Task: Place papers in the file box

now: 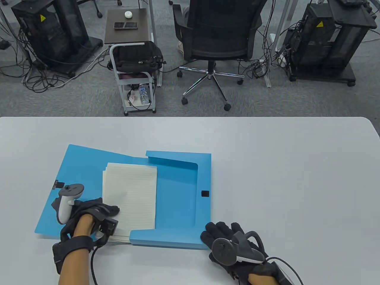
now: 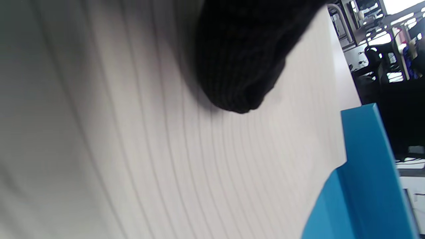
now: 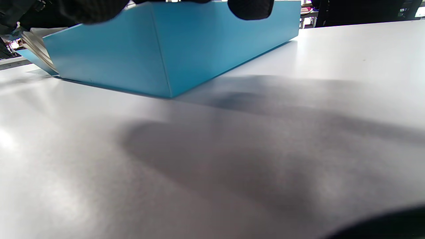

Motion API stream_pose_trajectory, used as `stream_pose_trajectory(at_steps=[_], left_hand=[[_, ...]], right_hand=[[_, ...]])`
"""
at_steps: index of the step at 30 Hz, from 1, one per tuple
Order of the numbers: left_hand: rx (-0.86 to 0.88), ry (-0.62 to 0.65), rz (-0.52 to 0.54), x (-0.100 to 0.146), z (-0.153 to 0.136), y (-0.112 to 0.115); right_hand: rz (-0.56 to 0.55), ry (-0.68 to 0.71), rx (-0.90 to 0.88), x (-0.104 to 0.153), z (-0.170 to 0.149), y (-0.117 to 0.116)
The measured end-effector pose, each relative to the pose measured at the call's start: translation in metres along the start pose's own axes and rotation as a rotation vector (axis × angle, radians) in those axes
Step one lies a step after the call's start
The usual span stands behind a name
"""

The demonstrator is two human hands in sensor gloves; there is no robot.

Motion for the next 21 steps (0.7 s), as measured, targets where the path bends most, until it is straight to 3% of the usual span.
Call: stream_pose_trajectory(at_steps=[6,21], left_hand=[[-0.281,-0.066,0.116,0.015,0.031,0.025],[-0.503,0.013,0.025,0.026,0.081,0.112]], right_hand=[[-0.005,0.0,0.002,0.0,0.0,0.0],[0.014,0.006,-0.032,-0.002,-0.002,0.0]])
Point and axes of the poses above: the tracker on the back of each hand, its own z axis roughly to the thumb side, its own x axis roughly from the fingertips to the wrist, y = z × x, the point moved 4 cm from there along -x, roughly from the wrist to the fingertips, and after that the axes turned 13 degrees about -y, right-handed, at the moved point
